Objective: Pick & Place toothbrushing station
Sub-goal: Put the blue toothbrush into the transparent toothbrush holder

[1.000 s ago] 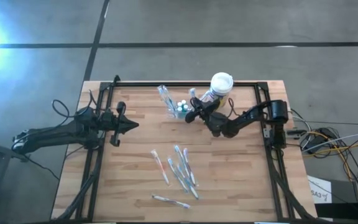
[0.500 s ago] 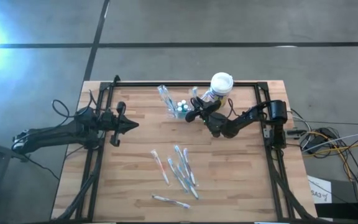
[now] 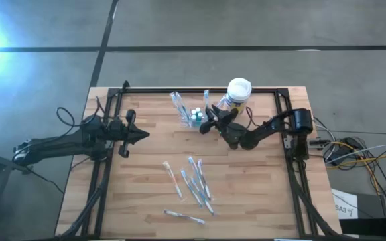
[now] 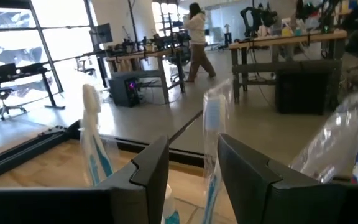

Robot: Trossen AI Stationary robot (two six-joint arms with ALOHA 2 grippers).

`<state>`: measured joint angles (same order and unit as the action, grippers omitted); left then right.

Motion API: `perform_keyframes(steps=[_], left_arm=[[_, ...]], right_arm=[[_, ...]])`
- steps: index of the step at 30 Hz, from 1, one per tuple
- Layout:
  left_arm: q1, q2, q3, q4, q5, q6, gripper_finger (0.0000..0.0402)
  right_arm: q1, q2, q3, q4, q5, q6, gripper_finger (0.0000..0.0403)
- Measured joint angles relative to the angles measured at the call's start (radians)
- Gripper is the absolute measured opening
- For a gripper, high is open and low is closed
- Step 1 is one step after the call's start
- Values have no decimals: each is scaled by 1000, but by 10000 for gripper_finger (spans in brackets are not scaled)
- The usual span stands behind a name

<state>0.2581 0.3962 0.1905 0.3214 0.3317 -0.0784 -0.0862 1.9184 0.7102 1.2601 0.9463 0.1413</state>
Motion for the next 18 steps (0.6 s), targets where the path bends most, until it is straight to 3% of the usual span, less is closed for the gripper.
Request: perform_keyframes(steps=[4, 10, 14, 18], left_arm=[[0, 0, 0, 0, 0, 0, 10], [0, 0, 0, 0, 0, -1, 14], [0, 0, 0, 0, 0, -30, 10], [0, 0, 0, 0, 0, -55, 6]], right_arm=[[55, -69, 0, 2, -15, -145, 136], [142, -246, -46, -1, -358, -316, 108], [155, -421, -114, -114, -551, -212, 65], [168, -579, -171, -356, -574, -122, 16]])
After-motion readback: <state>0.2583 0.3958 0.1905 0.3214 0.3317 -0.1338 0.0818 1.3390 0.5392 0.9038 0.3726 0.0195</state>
